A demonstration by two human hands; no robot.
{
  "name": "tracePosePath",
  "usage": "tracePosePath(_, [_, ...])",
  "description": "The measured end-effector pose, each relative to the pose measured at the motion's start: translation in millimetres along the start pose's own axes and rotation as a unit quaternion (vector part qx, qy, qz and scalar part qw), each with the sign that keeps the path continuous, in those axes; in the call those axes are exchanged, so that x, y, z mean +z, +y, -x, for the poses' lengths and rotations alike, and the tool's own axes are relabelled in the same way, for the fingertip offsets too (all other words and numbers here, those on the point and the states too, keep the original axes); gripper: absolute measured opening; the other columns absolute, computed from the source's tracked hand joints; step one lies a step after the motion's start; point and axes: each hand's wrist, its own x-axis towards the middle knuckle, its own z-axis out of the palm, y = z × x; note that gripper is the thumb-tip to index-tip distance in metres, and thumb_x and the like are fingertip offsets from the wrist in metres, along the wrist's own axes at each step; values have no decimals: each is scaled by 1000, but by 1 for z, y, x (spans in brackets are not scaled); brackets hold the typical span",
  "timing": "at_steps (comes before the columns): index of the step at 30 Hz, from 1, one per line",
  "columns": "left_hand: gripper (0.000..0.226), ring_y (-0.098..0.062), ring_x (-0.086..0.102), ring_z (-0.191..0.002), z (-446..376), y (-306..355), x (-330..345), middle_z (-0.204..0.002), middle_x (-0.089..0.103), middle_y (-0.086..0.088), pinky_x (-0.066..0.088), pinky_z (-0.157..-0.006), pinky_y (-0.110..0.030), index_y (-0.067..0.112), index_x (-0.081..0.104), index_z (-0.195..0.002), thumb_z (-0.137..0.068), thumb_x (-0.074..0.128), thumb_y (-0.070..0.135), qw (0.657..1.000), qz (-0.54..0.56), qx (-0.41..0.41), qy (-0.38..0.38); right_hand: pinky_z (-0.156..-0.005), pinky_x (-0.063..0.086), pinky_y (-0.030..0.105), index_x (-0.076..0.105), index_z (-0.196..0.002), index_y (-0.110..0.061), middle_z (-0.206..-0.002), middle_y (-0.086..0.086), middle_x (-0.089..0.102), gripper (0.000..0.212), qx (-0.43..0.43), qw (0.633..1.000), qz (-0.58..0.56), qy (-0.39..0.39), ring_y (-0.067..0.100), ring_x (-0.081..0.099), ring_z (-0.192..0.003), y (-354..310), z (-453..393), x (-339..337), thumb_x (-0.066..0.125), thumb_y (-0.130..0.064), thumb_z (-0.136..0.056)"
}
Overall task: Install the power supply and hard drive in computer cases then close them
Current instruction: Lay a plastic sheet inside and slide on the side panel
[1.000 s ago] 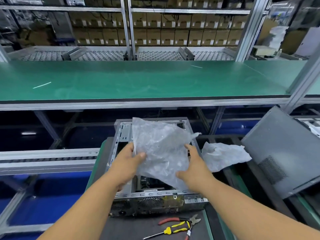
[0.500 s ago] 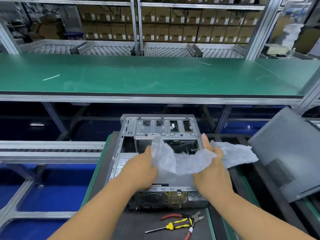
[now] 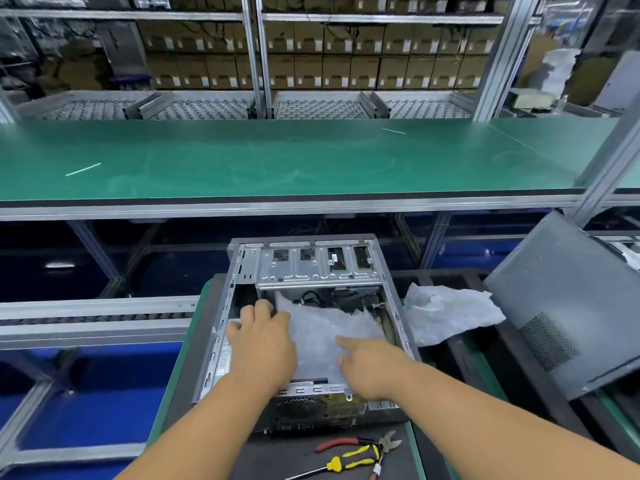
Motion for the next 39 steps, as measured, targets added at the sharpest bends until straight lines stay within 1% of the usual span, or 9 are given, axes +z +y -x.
tracePosePath(3, [70, -21, 12, -149, -8, 10, -2, -161, 22, 7, 16, -120, -52, 43, 33, -150, -89, 62, 27, 983, 95, 155, 27, -112, 38, 37, 21, -163, -31, -169, -6, 20, 54, 9, 999, -1, -38, 31, 41, -144, -4, -1, -3, 27, -29, -109])
tracePosePath(5, [74, -15, 2, -156, -13, 23, -3, -169, 10, 11, 7, -126, -50, 51, 18, -155, -97, 57, 29, 950, 170, 239, -110, -112, 42, 44, 25, -162, -27, -166, 3, 31, 54, -1, 999, 24, -48, 35, 46, -139, -8, -2, -6, 30, -25, -109])
tracePosePath(8, [62, -30, -8, -158, -27, 32, 7, -172, -4, -1, 1, -127, -55, 49, 14, -159, -106, 44, 40, 917, 79, 209, -331, -108, 46, 47, 48, -151, -13, -164, 14, 32, 46, -5, 994, 73, -79, 37, 46, -139, -10, -7, -9, 39, -17, -106])
tracePosePath(11, [61, -36, 14, -154, -38, 32, 7, -169, 13, -6, 17, -125, -52, 49, 31, -155, -100, 57, 43, 916, 20, 181, -358, -110, 45, 46, 64, -134, -5, -170, 14, 18, 38, 34, 996, -28, -81, 31, 34, -149, -9, -12, -4, 45, -7, -100])
tracePosePath(19, [64, -33, 34, -138, -27, 37, -1, -152, 34, -6, 34, -112, -49, 47, 45, -144, -86, 70, 48, 949, -72, 142, -272, -66, 41, 5, 70, -101, -48, -94, -32, 66, 32, 11, 882, -336, 330, -6, 64, -85, 18, 16, 22, 52, -23, -93])
tracePosePath(24, [66, -24, 25, -145, -32, 47, -6, -153, 32, 6, 21, -117, -54, 50, 38, -144, -84, 59, 67, 957, 76, 214, -178, -71, 49, 21, 63, -105, -40, -112, -15, 67, 34, 174, 750, -399, 498, 4, 63, -86, 106, 19, 4, 54, -11, -91])
tracePosePath(31, [87, -30, -17, -154, -32, 70, 27, -168, -19, -3, -7, -122, -59, 75, -30, -133, -94, 48, 69, 910, 80, 234, -333, -57, 47, 29, 14, -161, -41, -168, -4, 8, 101, 227, 915, -218, 253, 25, 65, -98, 186, -15, 8, 66, -2, -83])
tracePosePath(36, [77, -27, -18, -155, -35, 67, 14, -169, -15, 4, 7, -126, -58, 83, 6, -137, -99, 59, 42, 876, 184, 238, -377, -99, 52, 42, 23, -159, -41, -171, 5, -4, 88, 222, 951, -152, 150, 32, 59, -127, 191, -45, 10, 66, -9, -89])
tracePosePath(39, [75, -24, -17, -156, -38, 57, 11, -169, -16, 10, 9, -124, -57, 77, 13, -143, -101, 51, 27, 876, 118, 235, -404, -96, 52, 39, 57, -139, -27, -151, 12, 44, 49, 216, 957, -114, 157, 32, 61, -120, 189, -52, 8, 58, -12, -93])
